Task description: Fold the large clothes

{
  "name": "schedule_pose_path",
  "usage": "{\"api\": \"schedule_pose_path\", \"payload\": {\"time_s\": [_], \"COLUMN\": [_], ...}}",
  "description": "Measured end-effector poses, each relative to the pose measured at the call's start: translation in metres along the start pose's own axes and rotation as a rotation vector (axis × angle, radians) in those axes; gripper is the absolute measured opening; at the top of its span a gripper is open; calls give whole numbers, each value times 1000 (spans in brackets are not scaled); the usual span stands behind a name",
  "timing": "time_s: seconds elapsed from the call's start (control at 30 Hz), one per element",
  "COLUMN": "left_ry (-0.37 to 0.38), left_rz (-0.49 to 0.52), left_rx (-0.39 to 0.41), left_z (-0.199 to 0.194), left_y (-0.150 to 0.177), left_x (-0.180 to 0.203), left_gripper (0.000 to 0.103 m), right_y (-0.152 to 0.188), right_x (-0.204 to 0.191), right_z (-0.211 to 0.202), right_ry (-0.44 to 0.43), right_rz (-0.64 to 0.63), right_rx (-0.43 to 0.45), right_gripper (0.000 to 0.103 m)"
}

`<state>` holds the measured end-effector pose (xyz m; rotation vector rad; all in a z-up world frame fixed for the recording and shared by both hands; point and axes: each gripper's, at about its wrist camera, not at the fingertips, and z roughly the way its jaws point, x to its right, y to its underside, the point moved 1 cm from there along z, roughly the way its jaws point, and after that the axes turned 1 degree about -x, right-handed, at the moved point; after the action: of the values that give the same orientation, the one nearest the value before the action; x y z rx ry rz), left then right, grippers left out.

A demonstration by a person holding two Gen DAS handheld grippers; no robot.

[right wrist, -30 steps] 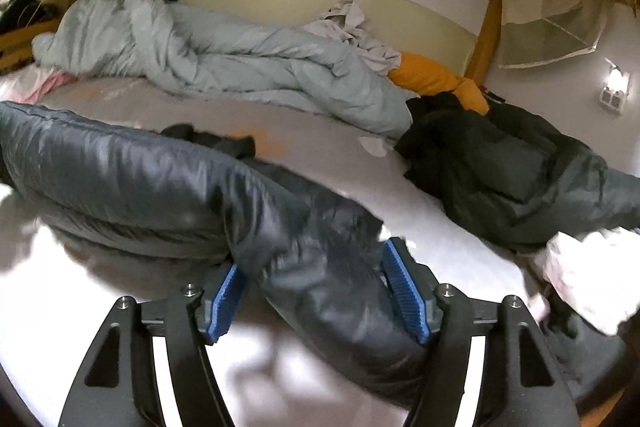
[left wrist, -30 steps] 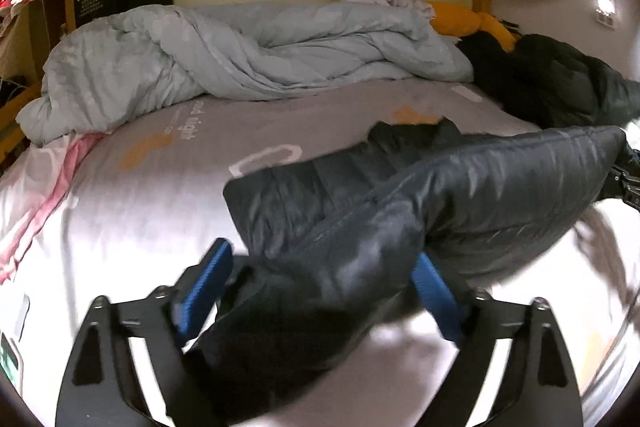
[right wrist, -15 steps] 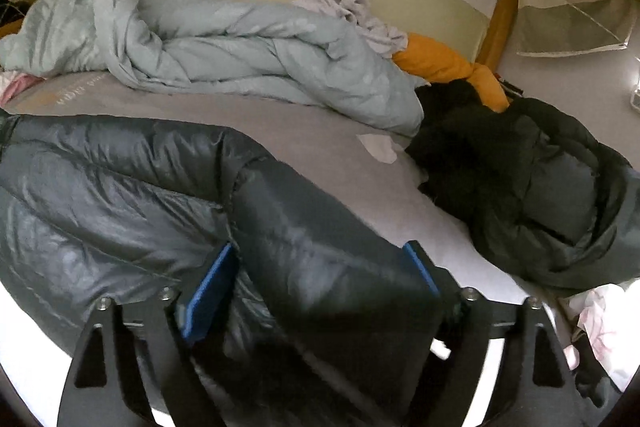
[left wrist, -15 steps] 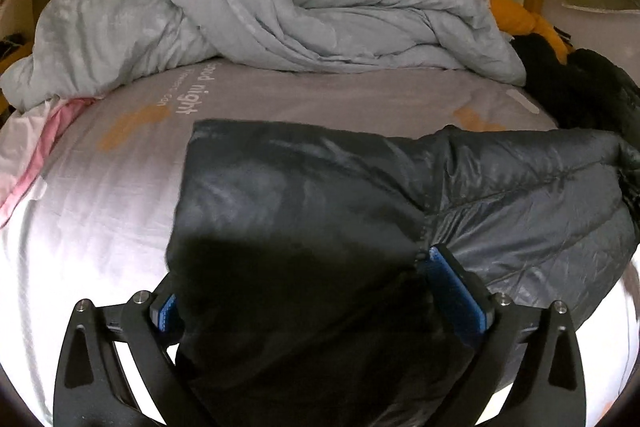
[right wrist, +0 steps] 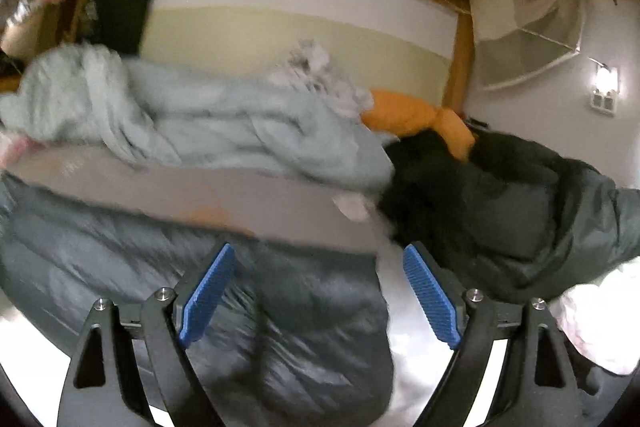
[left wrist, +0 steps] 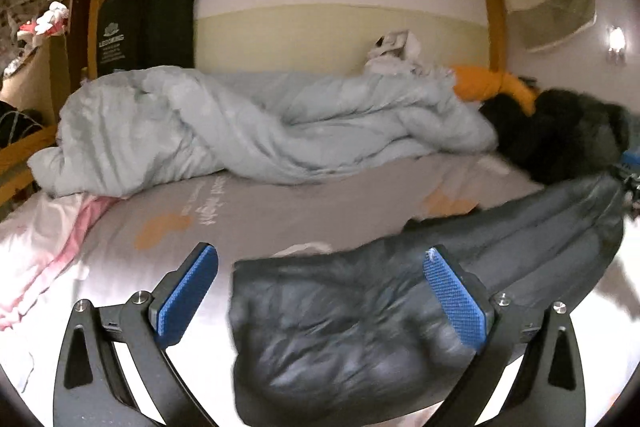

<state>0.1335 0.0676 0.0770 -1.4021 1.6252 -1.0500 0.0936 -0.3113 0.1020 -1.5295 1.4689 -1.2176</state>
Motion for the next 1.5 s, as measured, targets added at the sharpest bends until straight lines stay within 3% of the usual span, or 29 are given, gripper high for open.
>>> {"api": "schedule_pose_path", "payload": {"time_s": [0.17, 0.33, 0.43, 0.67, 1.03, 1.2, 1.23, 1.33, 1.43, 1.5], "left_ry": [33, 25, 13, 5, -13, 5, 5, -5, 23, 35], "left_rz": [-29, -81, -90, -108, -76, -91, -97, -125, -193, -244], "left_rx": [-98, -241, -293, -339, -375, -346, -332, -265, -234, -253], "left_z": [32, 86, 111, 137, 150, 130, 120, 87, 62, 54], "left_y": [-2, 24, 40, 55, 70, 63, 61, 56, 55, 59], "left_x": [10, 7, 3, 1, 5, -2, -5, -16, -31, -39], "left_gripper": [100, 84, 73, 72, 73, 72, 76, 101, 102, 102], "right_y": [-10, 23, 47, 67, 84, 77, 74, 69, 71, 76], "right_x": [-15, -17, -14, -6, -24, -22, -19, -5, 20, 34], "right_z": [30, 100, 131, 168, 177, 164, 153, 117, 88, 73], "right_ry": [-192, -160, -145, -175, -137, -131, -135, -143, -123, -99], "right_rz": [87, 138, 156, 225, 138, 136, 138, 166, 233, 265], "right_rx": [-132, -324, -393, -479, -483, -487, -457, -372, -331, -321], "right_gripper": [88, 88, 88, 88, 88, 88, 88, 88, 89, 96]}}
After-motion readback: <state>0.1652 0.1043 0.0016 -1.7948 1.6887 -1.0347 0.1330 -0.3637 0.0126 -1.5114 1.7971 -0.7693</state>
